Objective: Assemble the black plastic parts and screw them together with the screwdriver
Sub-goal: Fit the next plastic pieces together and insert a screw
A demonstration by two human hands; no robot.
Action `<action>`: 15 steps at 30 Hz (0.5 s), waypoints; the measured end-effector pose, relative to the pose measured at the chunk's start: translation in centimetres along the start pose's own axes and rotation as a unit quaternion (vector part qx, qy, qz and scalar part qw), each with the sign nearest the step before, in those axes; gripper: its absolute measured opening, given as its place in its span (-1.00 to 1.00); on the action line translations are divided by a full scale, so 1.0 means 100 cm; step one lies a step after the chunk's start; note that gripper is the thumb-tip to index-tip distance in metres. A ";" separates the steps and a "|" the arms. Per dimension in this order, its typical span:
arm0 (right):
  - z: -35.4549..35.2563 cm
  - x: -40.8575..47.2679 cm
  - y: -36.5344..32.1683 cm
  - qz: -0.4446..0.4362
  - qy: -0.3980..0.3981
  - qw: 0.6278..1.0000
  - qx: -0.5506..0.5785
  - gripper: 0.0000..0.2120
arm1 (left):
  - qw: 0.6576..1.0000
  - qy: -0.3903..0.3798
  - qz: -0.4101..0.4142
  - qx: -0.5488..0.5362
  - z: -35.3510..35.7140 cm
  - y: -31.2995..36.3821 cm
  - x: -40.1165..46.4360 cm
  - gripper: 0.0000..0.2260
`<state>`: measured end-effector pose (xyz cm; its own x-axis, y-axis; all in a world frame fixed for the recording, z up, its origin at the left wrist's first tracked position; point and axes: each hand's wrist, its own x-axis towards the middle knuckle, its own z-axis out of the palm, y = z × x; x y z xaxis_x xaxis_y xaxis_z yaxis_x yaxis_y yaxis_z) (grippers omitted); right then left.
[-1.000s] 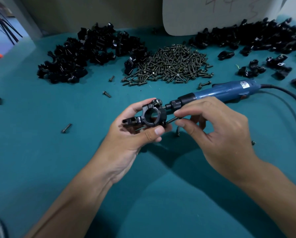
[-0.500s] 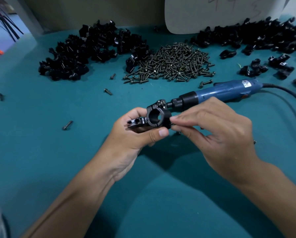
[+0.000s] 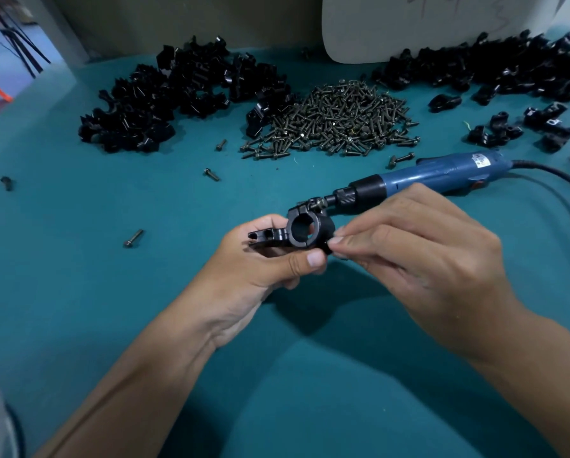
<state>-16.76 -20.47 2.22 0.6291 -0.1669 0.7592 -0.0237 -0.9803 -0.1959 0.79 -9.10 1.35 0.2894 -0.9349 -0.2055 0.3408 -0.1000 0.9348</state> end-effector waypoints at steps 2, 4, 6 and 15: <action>-0.001 0.000 0.001 0.000 -0.006 1.000 0.006 -0.89 | 1.000 -0.011 -0.005 0.008 -0.001 0.001 0.000 -0.64; -0.001 -0.001 0.001 0.004 -0.012 1.000 0.007 -0.89 | 1.000 -0.018 -0.006 0.011 -0.002 0.001 -0.001 -0.73; -0.002 -0.001 0.002 0.024 -0.033 0.999 0.023 -0.87 | 1.000 -0.019 0.000 0.015 -0.001 0.001 -0.001 -0.79; 0.002 -0.002 -0.002 0.121 -0.037 0.991 0.050 -0.81 | 0.999 -0.008 0.036 0.017 0.001 0.000 0.000 -0.66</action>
<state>-16.75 -20.16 1.95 0.6696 -0.3838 0.6358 -0.1059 -0.8967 -0.4297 0.73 -9.16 1.34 0.2969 -0.9455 -0.1335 0.2885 -0.0444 0.9564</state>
